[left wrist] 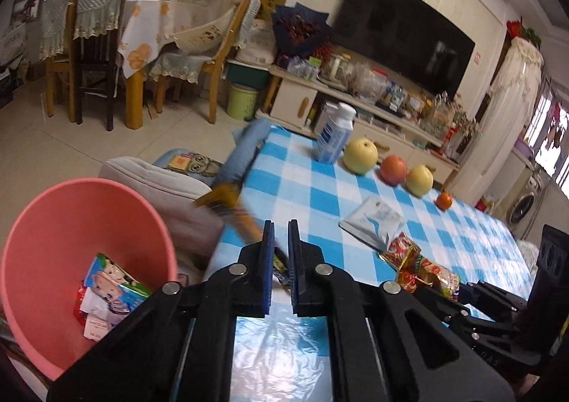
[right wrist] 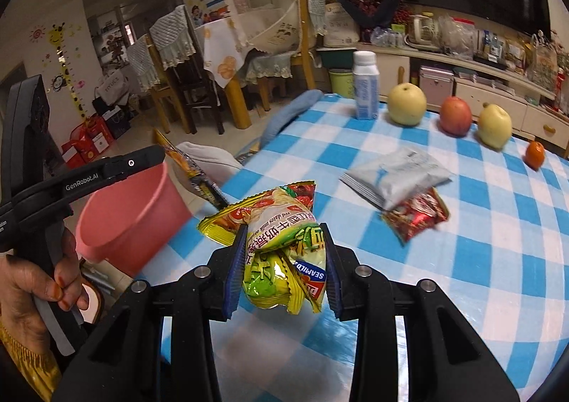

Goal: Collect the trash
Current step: 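Lift the coffee stick and snack packet and carry them toward the pink bucket with both tools, then release the coffee stick and snack packet into the pink bucket from both tools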

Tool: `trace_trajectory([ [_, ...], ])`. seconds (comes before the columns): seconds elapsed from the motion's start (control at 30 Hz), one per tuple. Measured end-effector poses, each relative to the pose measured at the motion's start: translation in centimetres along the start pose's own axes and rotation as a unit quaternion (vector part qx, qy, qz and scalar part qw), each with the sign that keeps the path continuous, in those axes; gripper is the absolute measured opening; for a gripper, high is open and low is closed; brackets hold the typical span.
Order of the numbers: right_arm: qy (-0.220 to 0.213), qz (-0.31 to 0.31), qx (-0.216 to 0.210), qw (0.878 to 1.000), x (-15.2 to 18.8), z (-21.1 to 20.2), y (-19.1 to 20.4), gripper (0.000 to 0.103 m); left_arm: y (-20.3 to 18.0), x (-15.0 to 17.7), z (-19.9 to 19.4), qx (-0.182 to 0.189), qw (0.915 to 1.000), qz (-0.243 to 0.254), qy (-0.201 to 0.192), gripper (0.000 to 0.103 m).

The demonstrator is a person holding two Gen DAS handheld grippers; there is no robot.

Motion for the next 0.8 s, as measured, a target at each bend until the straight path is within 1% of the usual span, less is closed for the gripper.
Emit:
trace_trajectory([
  [0.03,-0.003,-0.005,-0.004,1.0,-0.3,0.1,0.9,0.039,0.7,-0.1,-0.5,0.002,1.0,-0.005,-0.006,0.009],
  [0.13,-0.005,-0.015,-0.007,1.0,-0.7,0.5,2.7,0.039,2.3,0.2,-0.8,0.007,0.9996,-0.026,-0.005,0.009],
  [0.2,-0.003,-0.017,-0.005,1.0,-0.7,0.8,3.3,0.039,3.0,0.2,-1.0,0.018,0.9991,-0.037,-0.006,0.009],
  [0.23,-0.001,-0.016,-0.005,1.0,-0.6,1.0,3.3,0.039,3.3,0.2,-1.3,0.026,0.9987,-0.042,-0.012,0.009],
  [0.3,0.005,-0.014,-0.005,1.0,-0.2,1.3,3.2,0.039,3.9,0.0,-1.9,0.029,0.9981,-0.048,-0.023,0.009],
  [0.37,0.008,-0.008,-0.008,1.0,0.0,1.6,3.2,0.039,4.8,-0.2,-2.9,0.019,0.9969,-0.061,-0.046,0.009],
  [0.43,0.007,-0.009,-0.013,1.0,0.1,1.6,3.3,0.039,5.8,-0.4,-4.2,-0.001,0.9942,-0.078,-0.075,0.009],
  [0.6,0.003,-0.017,-0.032,0.999,-0.2,2.1,4.2,0.039,7.5,-0.5,-6.0,-0.041,0.9868,-0.103,-0.118,0.009],
  [0.67,0.001,-0.023,-0.04,0.999,-0.4,2.3,4.8,0.039,7.6,-0.7,-6.4,-0.047,0.9852,-0.104,-0.127,0.009],
  [0.7,0.001,-0.024,-0.044,0.999,-0.4,2.4,5.0,0.039,7.6,-0.7,-6.2,-0.047,0.9857,-0.102,-0.126,0.009],
  [0.77,-0.001,-0.028,-0.053,0.998,-0.7,2.6,5.8,0.039,7.7,-0.8,-6.1,-0.061,0.9859,-0.098,-0.121,0.015],
  [0.8,-0.002,-0.031,-0.057,0.998,-0.8,2.6,6.2,0.039,7.8,-0.8,-6.3,-0.068,0.9855,-0.097,-0.121,0.016],
])
Point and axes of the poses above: each gripper's, at about its wrist camera, not at the fingertips, and z roughly the way its jaws point, y to its left, x to its underside, the point moved 2 cm from there along z, roughly the way its jaws point, and after that the axes turned 12 degrees about x, right-handed, at the moved point
